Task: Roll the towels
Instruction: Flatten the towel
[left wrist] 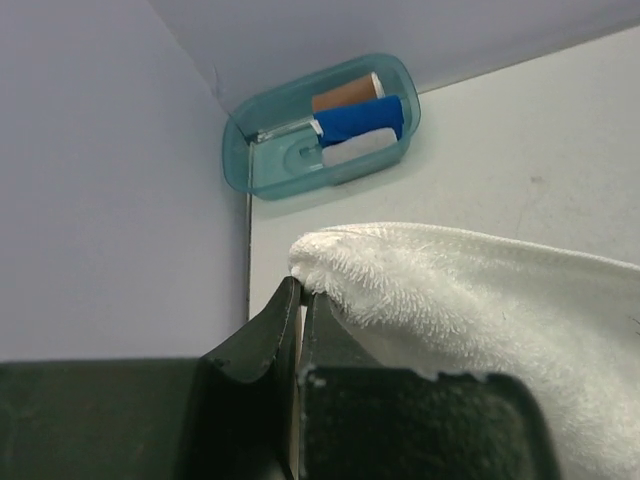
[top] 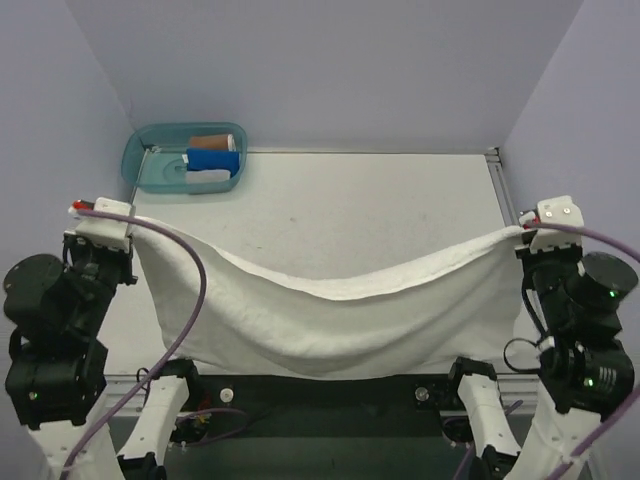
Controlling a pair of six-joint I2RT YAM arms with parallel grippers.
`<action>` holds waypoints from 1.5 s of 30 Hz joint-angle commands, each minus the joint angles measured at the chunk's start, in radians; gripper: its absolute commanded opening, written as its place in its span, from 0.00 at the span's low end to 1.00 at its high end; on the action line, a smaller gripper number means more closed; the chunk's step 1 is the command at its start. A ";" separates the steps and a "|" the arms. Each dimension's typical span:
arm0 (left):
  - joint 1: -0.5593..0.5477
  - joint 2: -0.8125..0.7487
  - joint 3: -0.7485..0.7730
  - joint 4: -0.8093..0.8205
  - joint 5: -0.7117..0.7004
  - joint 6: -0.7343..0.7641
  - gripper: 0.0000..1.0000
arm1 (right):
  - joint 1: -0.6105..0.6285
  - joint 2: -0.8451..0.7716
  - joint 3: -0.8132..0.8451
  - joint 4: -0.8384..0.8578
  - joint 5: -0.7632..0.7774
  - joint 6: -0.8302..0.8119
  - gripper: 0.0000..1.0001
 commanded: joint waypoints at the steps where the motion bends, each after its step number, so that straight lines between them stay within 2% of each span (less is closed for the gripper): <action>1: -0.003 0.072 -0.203 0.086 -0.048 0.022 0.00 | 0.003 0.141 -0.155 0.114 -0.009 0.003 0.00; 5: -0.004 0.099 -0.450 0.255 -0.071 0.059 0.00 | 0.006 0.256 -0.322 0.232 -0.027 0.018 0.00; 8: -0.006 0.197 -0.564 0.403 -0.066 0.062 0.00 | 0.015 0.386 -0.401 0.321 -0.024 0.034 0.00; 10: -0.009 0.272 -0.589 0.506 -0.066 0.053 0.00 | 0.019 0.507 -0.427 0.384 -0.013 0.040 0.00; 14: -0.033 0.536 -0.571 0.632 -0.039 0.046 0.00 | 0.029 0.731 -0.395 0.444 -0.003 0.054 0.00; 16: -0.062 0.619 -0.530 0.689 -0.054 0.046 0.00 | 0.029 0.860 -0.340 0.467 0.007 0.064 0.00; 20: -0.066 0.855 -0.413 0.715 -0.053 0.030 0.00 | 0.029 1.066 -0.196 0.464 0.028 0.093 0.00; 22: -0.066 0.935 -0.302 0.660 -0.050 0.018 0.00 | 0.031 1.164 -0.122 0.437 0.043 0.112 0.00; 23: -0.066 0.996 -0.269 0.637 -0.047 0.013 0.20 | 0.031 1.195 -0.041 0.420 0.053 0.118 0.04; 25: -0.066 1.035 -0.174 0.571 -0.037 -0.011 0.47 | 0.026 1.253 0.034 0.356 0.066 0.135 0.20; 26: -0.064 1.043 -0.152 0.551 -0.027 -0.022 0.62 | 0.010 1.261 0.097 0.334 0.060 0.152 0.41; 27: -0.061 1.037 -0.138 0.534 -0.001 -0.040 0.69 | 0.002 1.256 0.119 0.291 0.039 0.156 0.52; 28: -0.057 1.026 -0.131 0.499 0.012 -0.045 0.72 | -0.004 1.249 0.139 0.268 0.033 0.156 0.59; 30: -0.041 0.966 -0.144 0.473 0.047 -0.034 0.76 | -0.029 1.189 0.139 0.214 -0.013 0.135 0.62; 31: -0.037 0.910 -0.160 0.436 0.061 -0.024 0.76 | -0.038 1.163 0.128 0.194 -0.035 0.124 0.69; 34: -0.017 0.808 -0.233 0.314 0.169 0.038 0.76 | -0.066 1.036 0.050 0.096 -0.105 0.025 0.70; 37: -0.017 0.649 -0.310 0.177 0.213 0.085 0.76 | -0.080 0.907 -0.060 -0.016 -0.150 -0.080 0.69; 40: -0.024 0.560 -0.396 0.085 0.251 0.116 0.74 | -0.078 0.792 -0.190 -0.097 -0.174 -0.158 0.66; 43: -0.066 0.521 -0.486 0.052 0.224 0.147 0.73 | -0.075 0.739 -0.301 -0.151 -0.190 -0.205 0.61; 45: -0.102 0.515 -0.532 0.062 0.150 0.164 0.73 | -0.072 0.735 -0.355 -0.165 -0.181 -0.223 0.57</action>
